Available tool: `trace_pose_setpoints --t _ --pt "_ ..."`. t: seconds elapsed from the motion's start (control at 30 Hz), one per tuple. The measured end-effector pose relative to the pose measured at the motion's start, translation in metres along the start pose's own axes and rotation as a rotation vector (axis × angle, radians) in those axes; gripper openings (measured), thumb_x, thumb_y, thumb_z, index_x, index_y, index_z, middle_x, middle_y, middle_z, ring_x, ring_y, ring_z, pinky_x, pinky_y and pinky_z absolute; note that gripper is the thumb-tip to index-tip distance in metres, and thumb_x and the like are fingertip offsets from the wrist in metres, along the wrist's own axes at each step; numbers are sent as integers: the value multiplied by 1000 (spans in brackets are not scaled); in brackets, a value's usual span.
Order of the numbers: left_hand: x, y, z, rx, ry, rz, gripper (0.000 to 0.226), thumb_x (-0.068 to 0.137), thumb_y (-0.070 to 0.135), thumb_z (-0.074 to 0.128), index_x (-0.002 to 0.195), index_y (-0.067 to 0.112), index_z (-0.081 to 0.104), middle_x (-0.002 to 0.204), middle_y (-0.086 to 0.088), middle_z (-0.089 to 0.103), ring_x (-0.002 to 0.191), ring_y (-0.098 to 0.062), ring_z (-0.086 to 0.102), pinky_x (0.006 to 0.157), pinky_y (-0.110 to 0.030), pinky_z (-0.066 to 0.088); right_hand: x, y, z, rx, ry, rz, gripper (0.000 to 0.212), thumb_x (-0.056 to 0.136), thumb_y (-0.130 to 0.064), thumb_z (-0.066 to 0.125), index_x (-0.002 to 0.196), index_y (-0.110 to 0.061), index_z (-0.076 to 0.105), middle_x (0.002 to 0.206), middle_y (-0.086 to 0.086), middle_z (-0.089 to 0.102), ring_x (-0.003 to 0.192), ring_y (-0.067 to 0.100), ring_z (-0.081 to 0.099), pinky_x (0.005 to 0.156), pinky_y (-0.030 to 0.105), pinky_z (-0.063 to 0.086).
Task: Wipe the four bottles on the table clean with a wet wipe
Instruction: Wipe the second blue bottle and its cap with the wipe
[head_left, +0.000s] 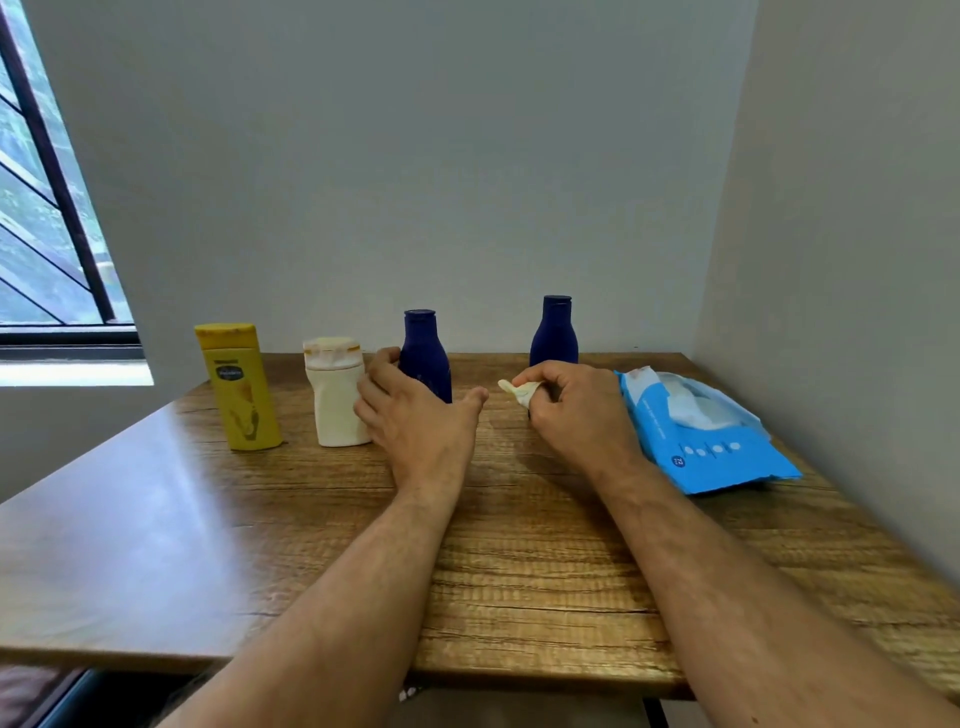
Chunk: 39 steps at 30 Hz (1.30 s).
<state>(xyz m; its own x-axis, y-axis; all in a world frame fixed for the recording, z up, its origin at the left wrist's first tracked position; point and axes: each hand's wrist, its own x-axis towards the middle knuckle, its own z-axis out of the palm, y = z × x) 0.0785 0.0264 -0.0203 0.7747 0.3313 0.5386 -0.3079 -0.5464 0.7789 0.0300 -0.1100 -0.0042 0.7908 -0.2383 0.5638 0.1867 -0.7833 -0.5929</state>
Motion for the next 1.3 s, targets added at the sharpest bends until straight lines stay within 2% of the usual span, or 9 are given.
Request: trace_pose_setpoints --t 0.13,0.23,0.37,0.47,0.7,0.83,1.07,1.2,1.3 --pt "4 -2 7 21 -26 -26 89 76 28 86 144 10 31 147 -12 39 136 -29 38 113 -36 30 1 0 2 0 6 -6 25 93 -14 59 112 -26 71 112 -7 70 103 9 60 95 22 50" --pt "4 -2 9 13 -80 -35 86 77 34 86 142 11 35 143 -12 40 132 -28 41 110 -39 34 1 0 2 8 12 -9 25 93 -14 59 111 -26 71 108 -8 69 95 4 59 84 10 45" --pt "7 0 5 -99 -233 -82 77 73 47 85 131 15 46 130 -2 45 110 -14 47 92 -30 43 0 1 -1 30 69 -18 24 93 -13 59 111 -24 71 104 -8 70 91 5 60 76 7 43" --pt "24 7 4 -258 -422 -123 61 69 47 87 114 23 53 116 1 60 98 -16 63 83 -32 54 2 0 -2 47 105 -30 23 94 -14 59 112 -23 70 103 -6 70 93 7 61 77 9 45" --pt "48 0 0 -642 -645 -490 50 69 26 90 108 9 63 91 -9 66 73 -21 61 68 -37 56 2 -5 5 51 90 -79 26 93 -14 59 110 -28 70 86 -15 65 67 -1 56 58 5 42" --pt "48 -10 4 -816 -655 -586 56 72 13 88 120 5 59 104 -13 64 81 -25 65 68 -38 61 5 -15 12 73 90 -140 26 92 -10 60 110 -25 71 84 -15 65 70 -6 57 59 6 45" --pt "48 -19 13 -754 -634 -567 62 75 14 86 127 10 52 104 -14 72 68 -20 74 60 -37 62 35 -34 26 -48 5 -184 29 93 -11 55 115 -21 71 105 -7 72 70 -3 62 65 3 46" --pt "50 -20 12 -811 -641 -581 59 77 11 84 127 9 53 102 -16 73 59 -18 74 56 -34 59 39 -37 36 -43 6 -175 29 94 -11 54 116 -19 71 110 -3 72 86 3 66 82 16 55" --pt "52 -20 11 -869 -666 -583 56 76 7 83 125 8 55 104 -16 74 67 -22 76 64 -40 62 34 -32 40 22 31 -113 29 94 -11 55 116 -21 70 107 -5 72 84 3 67 81 19 57"
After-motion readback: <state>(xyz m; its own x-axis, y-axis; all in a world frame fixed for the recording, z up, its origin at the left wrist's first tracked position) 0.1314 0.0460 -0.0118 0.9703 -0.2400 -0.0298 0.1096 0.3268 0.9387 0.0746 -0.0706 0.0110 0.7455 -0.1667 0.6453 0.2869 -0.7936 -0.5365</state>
